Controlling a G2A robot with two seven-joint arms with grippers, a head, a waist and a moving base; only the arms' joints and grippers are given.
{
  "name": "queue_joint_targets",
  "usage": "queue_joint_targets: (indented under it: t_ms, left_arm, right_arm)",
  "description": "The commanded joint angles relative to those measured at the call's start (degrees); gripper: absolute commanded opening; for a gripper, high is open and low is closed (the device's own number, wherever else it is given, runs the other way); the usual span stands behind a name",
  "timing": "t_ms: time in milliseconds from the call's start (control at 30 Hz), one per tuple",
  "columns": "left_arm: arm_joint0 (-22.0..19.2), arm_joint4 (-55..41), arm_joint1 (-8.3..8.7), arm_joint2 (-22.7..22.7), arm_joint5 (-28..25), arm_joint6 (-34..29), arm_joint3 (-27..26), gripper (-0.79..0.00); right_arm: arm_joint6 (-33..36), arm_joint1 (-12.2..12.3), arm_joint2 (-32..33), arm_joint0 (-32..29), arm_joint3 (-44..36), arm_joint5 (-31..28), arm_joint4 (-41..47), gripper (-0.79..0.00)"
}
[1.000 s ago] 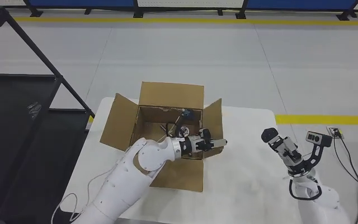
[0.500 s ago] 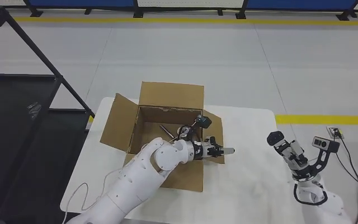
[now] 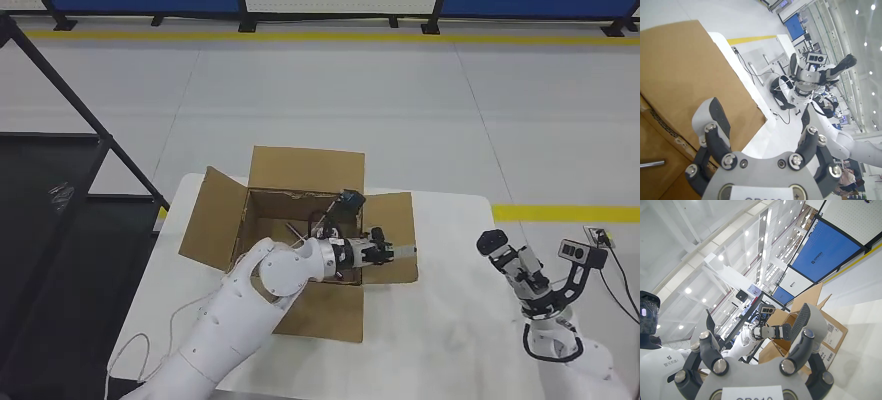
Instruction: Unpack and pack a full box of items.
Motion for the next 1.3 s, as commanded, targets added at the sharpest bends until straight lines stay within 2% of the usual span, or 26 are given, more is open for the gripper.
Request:
queue_joint_targets:
  t_ms: [0, 167, 367, 633, 733, 833, 1267]
  left_arm:
    - [1.45, 0.32, 0.91, -3.02, -0.09, -0.36, -2.73, 0.000]
    - [7.19, 1.99, 3.59, -12.50, 0.48, -0.81, -11.85, 0.000]
    - [16.27, 4.51, 6.63, -26.41, 1.79, -0.87, -23.22, 0.000]
    - [27.47, 1.28, 9.25, -44.10, 1.58, -1.35, -31.05, 0.000]
    - [31.27, -0.40, 9.82, -48.96, 1.02, -1.00, -32.68, 0.000]
    - [34.19, -0.77, 10.28, -51.93, -0.67, -1.84, -33.88, 0.000]
    - [34.19, -0.77, 10.28, -51.93, -0.67, -1.84, -33.88, 0.000]
  right_arm:
    - [-0.94, 0.03, -0.19, 0.27, -0.82, 0.16, -1.80, 0.000]
    - [-3.97, 0.00, -1.53, 1.50, -4.52, 1.91, -9.04, 0.000]
    - [-7.74, -0.45, -6.88, 4.81, -10.86, 7.93, -22.40, 0.000]
    - [-11.00, -1.98, -19.43, 13.42, -12.41, 17.04, -37.56, 0.000]
    - [-10.02, -2.85, -24.56, 17.32, -9.94, 18.18, -36.79, 0.000]
    - [-8.79, -3.35, -26.93, 19.51, -8.15, 17.96, -33.56, 0.000]
    - [-8.79, -3.35, -26.93, 19.51, -8.15, 17.96, -33.56, 0.000]
